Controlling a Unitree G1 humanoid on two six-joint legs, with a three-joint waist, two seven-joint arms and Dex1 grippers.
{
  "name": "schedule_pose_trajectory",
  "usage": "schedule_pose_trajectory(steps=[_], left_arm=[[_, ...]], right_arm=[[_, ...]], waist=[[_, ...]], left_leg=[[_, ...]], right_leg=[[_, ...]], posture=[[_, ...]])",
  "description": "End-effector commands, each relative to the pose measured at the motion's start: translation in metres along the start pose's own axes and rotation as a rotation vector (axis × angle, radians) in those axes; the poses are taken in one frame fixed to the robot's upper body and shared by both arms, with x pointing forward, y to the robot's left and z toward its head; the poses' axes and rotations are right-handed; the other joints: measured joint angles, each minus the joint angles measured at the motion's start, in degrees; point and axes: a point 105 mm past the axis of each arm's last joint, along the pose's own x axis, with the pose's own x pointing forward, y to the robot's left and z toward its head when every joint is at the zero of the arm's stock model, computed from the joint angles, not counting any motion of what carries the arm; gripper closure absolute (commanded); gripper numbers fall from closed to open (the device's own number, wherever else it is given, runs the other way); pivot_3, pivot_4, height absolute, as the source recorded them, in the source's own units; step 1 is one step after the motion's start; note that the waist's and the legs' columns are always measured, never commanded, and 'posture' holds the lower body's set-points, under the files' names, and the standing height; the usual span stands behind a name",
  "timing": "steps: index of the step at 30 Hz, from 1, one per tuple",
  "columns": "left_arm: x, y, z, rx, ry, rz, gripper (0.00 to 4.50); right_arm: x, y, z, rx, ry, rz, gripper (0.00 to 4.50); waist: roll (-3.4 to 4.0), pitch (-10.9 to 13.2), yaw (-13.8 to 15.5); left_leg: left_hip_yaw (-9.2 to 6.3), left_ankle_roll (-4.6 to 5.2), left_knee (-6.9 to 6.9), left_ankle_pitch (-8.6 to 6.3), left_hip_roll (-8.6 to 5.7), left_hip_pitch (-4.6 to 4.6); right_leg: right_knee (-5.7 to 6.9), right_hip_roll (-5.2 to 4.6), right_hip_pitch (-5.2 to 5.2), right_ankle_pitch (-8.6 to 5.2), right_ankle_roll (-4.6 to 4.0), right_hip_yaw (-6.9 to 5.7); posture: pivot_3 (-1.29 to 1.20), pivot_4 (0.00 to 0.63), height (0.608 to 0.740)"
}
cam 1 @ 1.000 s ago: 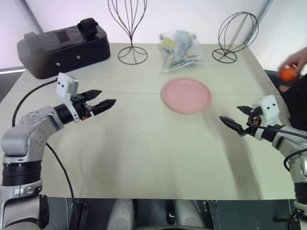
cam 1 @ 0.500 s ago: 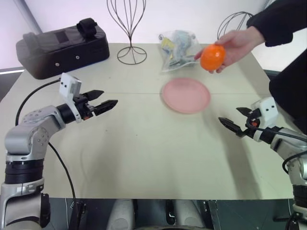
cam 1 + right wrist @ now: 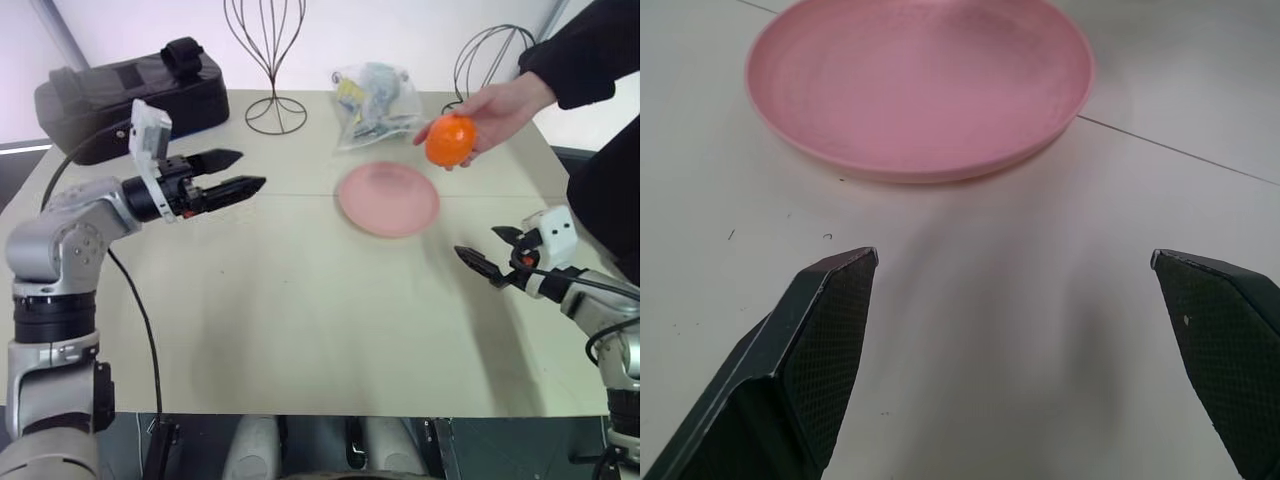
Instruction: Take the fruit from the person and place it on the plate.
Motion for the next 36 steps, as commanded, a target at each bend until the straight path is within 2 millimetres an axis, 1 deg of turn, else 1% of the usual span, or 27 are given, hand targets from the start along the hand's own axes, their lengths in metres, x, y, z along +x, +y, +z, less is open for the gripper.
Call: schedule_pose_trajectory(steps=[1,3,5,6,8,11,12,14,18,20,22,27,33,35,36], left_arm=[[0.001,-0.016,0.009,0.023,0.036,-0.119,0.05],[0.002,-0.017,0.005,0.030,0.069,-0.133,0.05],[0.003,-0.015,0.004,0.029,0.078,-0.136,0.05],[0.003,-0.013,0.002,0.035,0.087,-0.132,0.05],[0.004,-0.012,-0.002,0.040,0.098,-0.130,0.05],[0.007,-0.010,-0.005,0.040,0.098,-0.128,0.05],[0.008,-0.009,-0.006,0.039,0.098,-0.129,0.05],[0.009,-0.010,-0.007,0.039,0.097,-0.129,0.05],[0.010,-0.010,-0.008,0.042,0.091,-0.120,0.05],[0.009,-0.006,-0.011,0.046,0.094,-0.092,0.05],[0.006,-0.003,-0.013,0.042,0.092,-0.067,0.05],[-0.003,-0.004,-0.014,0.036,0.078,-0.029,0.05],[-0.010,-0.003,-0.017,0.030,0.074,0.013,0.05],[-0.012,-0.004,-0.018,0.029,0.078,0.020,0.00],[-0.012,-0.005,-0.019,0.029,0.080,0.023,0.00]], right_arm=[[-0.005,-0.004,0.020,-0.042,-0.070,-0.031,0.00],[-0.005,-0.011,0.028,-0.072,-0.107,-0.085,0.00],[-0.004,-0.022,0.045,-0.077,-0.183,-0.182,0.00],[-0.003,-0.020,0.058,-0.068,-0.229,-0.191,0.00],[0.000,-0.011,0.078,-0.026,-0.307,-0.173,0.00],[0.007,0.010,0.111,0.060,-0.425,-0.094,0.00],[0.009,0.017,0.120,0.085,-0.451,-0.067,0.00],[0.013,0.025,0.128,0.106,-0.470,-0.041,0.00],[0.020,0.028,0.134,0.132,-0.476,-0.015,0.00],[0.026,0.027,0.135,0.147,-0.476,-0.007,0.00],[0.033,0.026,0.132,0.141,-0.462,-0.004,0.00],[0.048,0.020,0.123,0.138,-0.432,-0.006,0.00],[0.059,0.016,0.124,0.134,-0.437,-0.014,0.00],[0.062,0.012,0.125,0.131,-0.443,-0.034,0.53],[0.062,0.012,0.125,0.128,-0.447,-0.036,0.88]], waist=[[0.00,0.00,-0.16],[0.01,0.00,-0.19],[0.01,0.00,-0.21],[0.01,0.00,-0.25],[0.02,0.00,-0.19],[0.01,0.00,-0.12],[0.02,0.00,-0.11],[0.02,0.00,-0.01],[0.01,0.00,0.26],[0.01,0.00,0.11],[0.01,0.00,-0.03],[0.01,0.00,-0.28],[0.02,0.00,-0.16],[0.02,0.00,-0.15],[0.02,0.00,-0.10]], left_leg=[[0.00,0.00,0.00,0.00,0.01,0.00],[0.00,0.00,-0.01,0.00,0.04,0.03],[0.00,0.00,-0.01,0.00,0.05,0.05],[0.00,0.00,0.00,0.00,0.07,0.05],[0.02,-0.01,0.00,0.01,0.07,0.07],[-0.01,-0.02,-0.01,0.01,0.12,0.07],[-0.02,-0.02,-0.01,0.01,0.13,0.07],[-0.01,-0.02,-0.01,0.01,0.13,0.05],[-0.01,-0.01,0.01,0.01,0.09,-0.02],[0.01,-0.01,0.02,0.01,0.09,-0.03],[0.01,-0.01,0.02,0.01,0.09,-0.02],[0.01,-0.01,-0.01,0.01,0.12,-0.02],[0.02,-0.01,-0.01,0.01,0.12,-0.04],[0.03,-0.01,0.00,0.01,0.11,-0.04],[0.03,-0.01,-0.01,0.01,0.11,-0.04]], right_leg=[[0.00,0.01,0.00,0.00,0.00,0.00],[0.01,0.06,-0.01,0.00,0.00,0.03],[0.02,0.08,-0.01,0.00,-0.01,0.03],[0.03,0.10,-0.01,0.01,-0.03,0.04],[0.06,0.10,-0.02,0.03,-0.05,0.07],[0.07,0.15,-0.03,0.03,-0.06,0.07],[0.08,0.15,-0.03,0.03,-0.07,0.06],[0.08,0.14,-0.03,0.03,-0.07,0.06],[0.04,0.09,-0.04,0.03,-0.07,0.05],[0.04,0.08,-0.04,0.03,-0.07,0.06],[0.05,0.09,-0.05,0.03,-0.07,0.06],[0.10,0.12,-0.12,0.03,-0.08,0.09],[0.13,0.11,-0.15,0.04,-0.08,0.10],[0.13,0.11,-0.14,0.04,-0.08,0.11],[0.13,0.11,-0.15,0.04,-0.08,0.11]], posture=[[0.00,0.150,0.740],[0.00,0.150,0.740],[0.00,0.150,0.740],[0.00,0.150,0.740],[0.00,0.150,0.740],[0.00,0.150,0.740],[0.00,0.150,0.740],[0.00,0.150,0.740],[0.00,0.150,0.740],[0.00,0.150,0.740],[0.00,0.150,0.740],[0.00,0.150,0.740],[0.00,0.150,0.740],[0.00,0.150,0.740],[0.00,0.150,0.740]])
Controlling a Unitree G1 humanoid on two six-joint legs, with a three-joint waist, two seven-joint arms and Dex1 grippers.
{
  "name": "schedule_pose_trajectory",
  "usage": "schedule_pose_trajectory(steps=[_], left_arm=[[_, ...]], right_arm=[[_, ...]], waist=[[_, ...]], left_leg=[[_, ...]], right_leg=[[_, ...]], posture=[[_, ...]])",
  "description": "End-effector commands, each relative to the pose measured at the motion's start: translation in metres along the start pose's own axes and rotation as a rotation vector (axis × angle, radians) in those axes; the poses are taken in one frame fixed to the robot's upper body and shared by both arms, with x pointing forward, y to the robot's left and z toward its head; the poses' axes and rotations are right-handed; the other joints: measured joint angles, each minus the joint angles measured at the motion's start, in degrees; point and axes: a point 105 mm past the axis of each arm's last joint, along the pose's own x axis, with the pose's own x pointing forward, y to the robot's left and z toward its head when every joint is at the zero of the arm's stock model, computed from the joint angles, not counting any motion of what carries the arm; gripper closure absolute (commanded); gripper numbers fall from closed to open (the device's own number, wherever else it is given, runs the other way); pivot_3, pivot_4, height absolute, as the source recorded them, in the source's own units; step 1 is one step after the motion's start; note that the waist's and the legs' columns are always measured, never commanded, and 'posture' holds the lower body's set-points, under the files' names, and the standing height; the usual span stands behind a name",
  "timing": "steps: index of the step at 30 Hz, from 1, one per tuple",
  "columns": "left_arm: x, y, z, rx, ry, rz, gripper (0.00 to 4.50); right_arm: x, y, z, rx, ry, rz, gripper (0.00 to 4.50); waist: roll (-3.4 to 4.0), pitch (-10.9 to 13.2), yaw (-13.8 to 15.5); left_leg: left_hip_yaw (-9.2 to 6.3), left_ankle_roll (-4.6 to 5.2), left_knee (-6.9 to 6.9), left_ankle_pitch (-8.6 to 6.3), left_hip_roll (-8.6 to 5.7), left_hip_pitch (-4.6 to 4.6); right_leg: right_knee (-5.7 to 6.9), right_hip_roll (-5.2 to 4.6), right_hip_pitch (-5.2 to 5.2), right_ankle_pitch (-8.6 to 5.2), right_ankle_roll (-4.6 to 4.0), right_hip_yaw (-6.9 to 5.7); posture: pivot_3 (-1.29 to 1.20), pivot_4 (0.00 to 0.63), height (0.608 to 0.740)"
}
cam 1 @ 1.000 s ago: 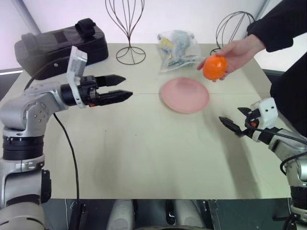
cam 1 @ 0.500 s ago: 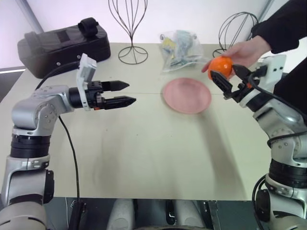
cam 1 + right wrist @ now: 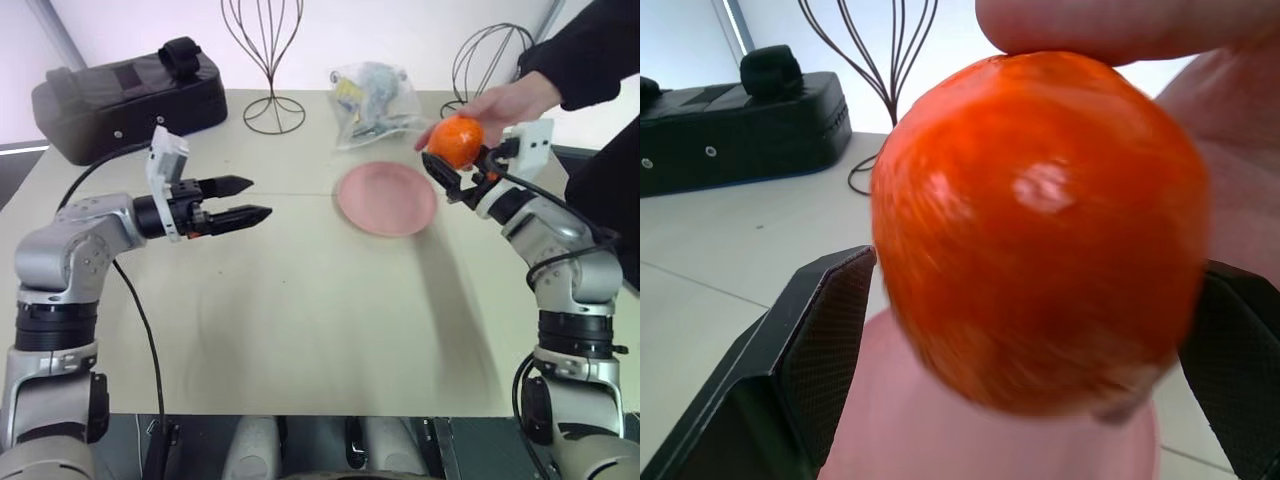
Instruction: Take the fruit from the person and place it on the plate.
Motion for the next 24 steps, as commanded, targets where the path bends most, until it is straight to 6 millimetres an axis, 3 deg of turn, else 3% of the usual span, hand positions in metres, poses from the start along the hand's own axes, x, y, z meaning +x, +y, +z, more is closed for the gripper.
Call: schedule_pose_trajectory(steps=[1,3,6,11,15,24], left_arm=[[-0.006,-0.005,0.011,0.041,-0.028,0.004,0.00],[-0.006,-0.006,0.010,0.039,-0.027,0.006,0.00],[-0.006,-0.006,0.009,0.037,-0.026,0.010,0.00],[-0.007,-0.003,0.002,0.033,-0.001,0.030,0.00],[-0.014,0.003,-0.011,0.025,0.036,0.077,0.00],[-0.024,0.001,-0.033,0.026,0.113,0.137,0.00]], right_arm=[[0.003,-0.002,0.019,-0.044,-0.072,-0.005,1.33],[0.003,-0.001,0.019,-0.048,-0.074,-0.003,1.69],[0.003,0.000,0.020,-0.051,-0.077,0.003,1.69],[0.008,0.021,0.013,-0.065,-0.038,0.084,1.69],[0.021,0.039,-0.012,-0.056,0.021,0.122,1.69],[0.058,0.047,-0.061,-0.057,0.154,0.152,1.69]], waist=[[0.00,0.00,0.10],[0.00,0.00,0.10],[0.00,0.00,0.05],[0.00,0.00,-0.05],[0.00,0.00,-0.32],[0.02,0.01,0.11]], left_leg=[[0.00,0.00,0.00,0.00,0.00,0.00],[0.00,0.00,0.00,0.00,0.00,-0.01],[0.00,0.00,0.00,0.00,0.00,-0.01],[0.00,0.00,0.00,0.00,0.00,-0.01],[0.00,0.00,-0.02,0.00,0.03,0.01],[0.03,0.00,0.00,0.00,0.02,-0.03]], right_leg=[[0.00,0.00,0.00,0.00,0.00,0.00],[0.00,0.00,0.00,0.00,0.00,-0.01],[0.00,-0.01,0.00,0.00,0.00,0.00],[0.00,0.00,-0.01,0.00,0.00,-0.01],[0.05,0.03,-0.04,0.00,-0.01,0.00],[0.05,-0.02,-0.05,0.02,-0.04,0.00]], posture=[[0.00,0.150,0.740],[0.00,0.150,0.740],[0.00,0.150,0.740],[0.00,0.150,0.740],[0.00,0.150,0.740],[0.00,0.150,0.740]])
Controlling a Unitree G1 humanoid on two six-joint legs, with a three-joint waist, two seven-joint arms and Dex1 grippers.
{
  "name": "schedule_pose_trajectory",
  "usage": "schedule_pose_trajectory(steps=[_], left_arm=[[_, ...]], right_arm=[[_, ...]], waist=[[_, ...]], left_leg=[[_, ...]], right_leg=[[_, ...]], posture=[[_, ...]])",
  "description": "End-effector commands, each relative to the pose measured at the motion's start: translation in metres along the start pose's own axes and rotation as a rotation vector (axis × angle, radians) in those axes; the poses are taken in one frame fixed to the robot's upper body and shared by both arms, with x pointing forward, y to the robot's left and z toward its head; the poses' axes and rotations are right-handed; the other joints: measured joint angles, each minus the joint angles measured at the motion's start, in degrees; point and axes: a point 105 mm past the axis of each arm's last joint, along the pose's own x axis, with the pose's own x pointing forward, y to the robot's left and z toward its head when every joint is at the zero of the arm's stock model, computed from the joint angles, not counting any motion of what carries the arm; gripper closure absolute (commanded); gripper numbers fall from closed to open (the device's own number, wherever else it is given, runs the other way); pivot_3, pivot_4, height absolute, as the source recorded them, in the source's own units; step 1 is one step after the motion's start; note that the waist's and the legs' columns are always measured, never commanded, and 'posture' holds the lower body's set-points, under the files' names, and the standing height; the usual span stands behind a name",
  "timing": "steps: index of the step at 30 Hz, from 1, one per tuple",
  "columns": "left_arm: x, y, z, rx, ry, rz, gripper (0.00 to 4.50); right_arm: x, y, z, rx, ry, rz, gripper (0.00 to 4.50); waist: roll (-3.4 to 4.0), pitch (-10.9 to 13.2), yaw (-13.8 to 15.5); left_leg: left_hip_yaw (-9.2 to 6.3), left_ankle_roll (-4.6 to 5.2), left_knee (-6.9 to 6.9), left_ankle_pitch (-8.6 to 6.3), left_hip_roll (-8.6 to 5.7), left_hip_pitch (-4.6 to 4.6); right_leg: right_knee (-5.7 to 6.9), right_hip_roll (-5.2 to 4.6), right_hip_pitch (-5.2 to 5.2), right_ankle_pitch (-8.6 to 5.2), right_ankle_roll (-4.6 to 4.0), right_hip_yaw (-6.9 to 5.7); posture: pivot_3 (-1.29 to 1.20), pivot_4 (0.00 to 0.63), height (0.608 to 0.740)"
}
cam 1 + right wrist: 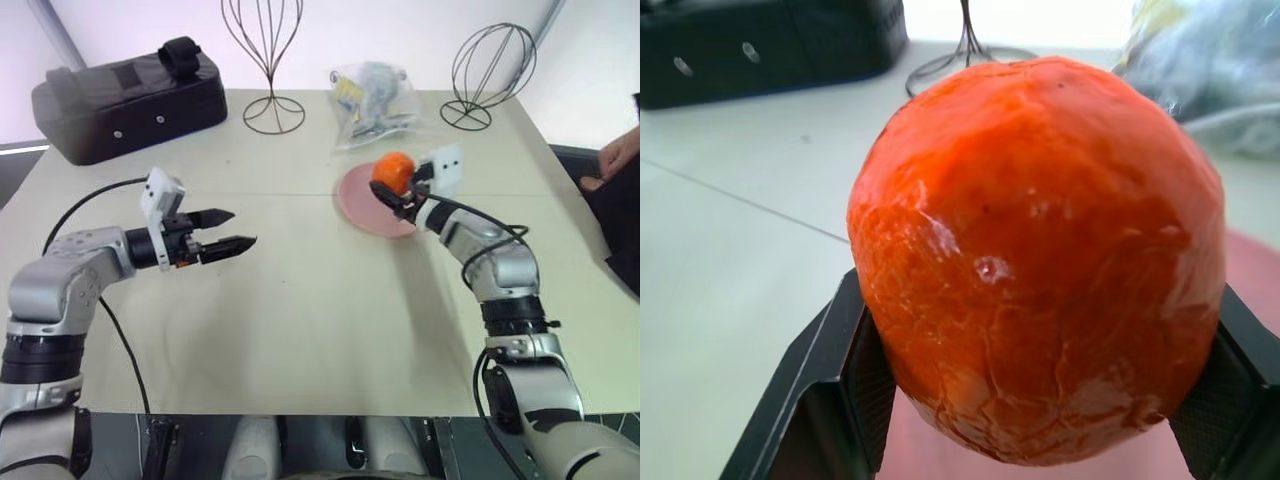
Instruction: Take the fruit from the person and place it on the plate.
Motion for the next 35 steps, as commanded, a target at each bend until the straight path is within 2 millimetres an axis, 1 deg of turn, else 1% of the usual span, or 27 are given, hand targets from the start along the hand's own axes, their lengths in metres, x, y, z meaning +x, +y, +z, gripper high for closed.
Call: schedule_pose_trajectory(steps=[1,3,5,6,7,11,14,19,22,24,25,28,31,35], left_arm=[[-0.004,-0.006,0.012,0.064,-0.024,0.006,0.00],[-0.004,-0.009,0.013,0.060,-0.029,0.006,0.00],[-0.005,-0.011,0.012,0.058,-0.033,0.012,0.00],[-0.005,-0.011,0.013,0.056,-0.037,0.015,0.00],[-0.006,-0.011,0.013,0.054,-0.039,0.017,0.00],[-0.007,-0.013,0.013,0.048,-0.041,0.021,0.00],[-0.008,-0.013,0.013,0.046,-0.042,0.027,0.00],[-0.011,-0.010,0.016,0.050,-0.053,0.050,0.00],[-0.012,-0.007,0.018,0.053,-0.069,0.071,0.00],[-0.013,-0.005,0.020,0.062,-0.081,0.094,0.00],[-0.014,-0.003,0.021,0.064,-0.089,0.108,0.00],[-0.019,0.003,0.025,0.070,-0.129,0.164,0.00],[-0.025,0.006,0.030,0.056,-0.173,0.200,0.00],[-0.030,0.013,0.031,0.046,-0.216,0.265,0.00]], right_arm=[[0.012,-0.001,0.005,-0.057,-0.002,0.006,1.69],[0.016,-0.007,-0.005,-0.062,0.039,-0.020,1.69],[0.019,-0.012,-0.008,-0.054,0.052,-0.036,0.63],[0.019,-0.014,-0.008,-0.053,0.056,-0.044,0.22],[0.020,-0.015,-0.008,-0.051,0.055,-0.047,0.05],[0.020,-0.015,-0.004,-0.041,0.035,-0.024,0.05],[0.018,-0.018,0.008,-0.072,0.002,-0.050,0.05],[0.003,-0.017,0.052,-0.099,-0.110,-0.053,0.05],[-0.011,-0.016,0.069,-0.123,-0.141,-0.055,0.05],[-0.020,-0.018,0.074,-0.137,-0.145,-0.061,0.05],[-0.025,-0.019,0.076,-0.141,-0.144,-0.066,0.05],[-0.048,-0.033,0.075,-0.154,-0.132,-0.097,0.05],[-0.067,-0.047,0.065,-0.150,-0.097,-0.118,0.05],[-0.088,-0.053,0.047,-0.123,-0.062,-0.053,0.05]], waist=[[0.00,0.00,-0.10],[0.00,0.00,-0.20],[0.00,0.00,-0.20],[0.00,0.00,-0.25],[0.00,0.00,-0.26],[0.01,0.00,-0.34],[0.01,0.00,-0.35],[0.04,0.03,-0.31],[0.04,0.02,-0.18],[0.04,0.02,-0.09],[0.03,0.02,-0.07],[0.03,0.02,0.03],[0.03,0.02,-0.01],[0.03,0.02,-0.08]], left_leg=[[0.01,0.00,0.00,0.00,-0.01,0.00],[0.01,0.00,-0.01,0.00,-0.01,0.00],[0.00,0.00,-0.01,0.00,0.00,0.01],[0.00,0.00,-0.02,0.00,0.00,0.01],[0.00,0.00,-0.02,0.00,0.00,0.01],[0.00,0.00,-0.02,0.00,0.00,0.01],[0.00,0.00,-0.02,0.00,0.01,0.01],[0.00,-0.01,-0.03,0.00,0.01,-0.01],[-0.01,-0.01,-0.02,0.00,0.01,-0.03],[-0.01,-0.01,-0.02,0.00,0.01,-0.03],[-0.01,-0.01,-0.02,0.00,0.01,-0.03],[0.00,-0.01,-0.02,0.00,0.00,-0.02],[0.00,0.00,-0.02,0.00,-0.02,-0.05],[0.00,0.00,-0.03,0.00,-0.01,-0.02]], right_leg=[[0.00,-0.01,0.00,0.00,0.00,0.00],[0.00,-0.01,0.00,0.00,0.00,0.01],[0.00,0.00,0.00,0.00,0.00,0.01],[0.00,0.00,0.00,0.00,0.00,0.00],[0.00,0.00,-0.01,0.00,0.00,0.01],[0.01,0.00,-0.02,0.00,0.00,0.01],[0.02,0.00,-0.02,0.00,0.00,0.01],[0.03,0.00,-0.05,0.00,0.00,0.01],[0.03,-0.01,-0.06,0.00,0.00,0.01],[0.03,-0.01,-0.05,0.00,0.00,0.01],[0.03,-0.02,-0.05,0.00,0.00,0.01],[0.01,-0.03,-0.03,0.00,0.00,0.00],[-0.01,-0.04,-0.04,0.00,0.00,0.00],[-0.01,0.00,-0.04,0.00,0.00,0.01]], posture=[[0.00,0.150,0.740],[0.00,0.150,0.740],[0.00,0.150,0.740],[0.00,0.150,0.740],[0.00,0.150,0.740],[0.00,0.150,0.740],[0.00,0.150,0.740],[0.00,0.150,0.740],[0.00,0.150,0.740],[0.00,0.150,0.740],[0.00,0.150,0.740],[0.00,0.150,0.740],[0.00,0.150,0.740],[0.00,0.150,0.740]])
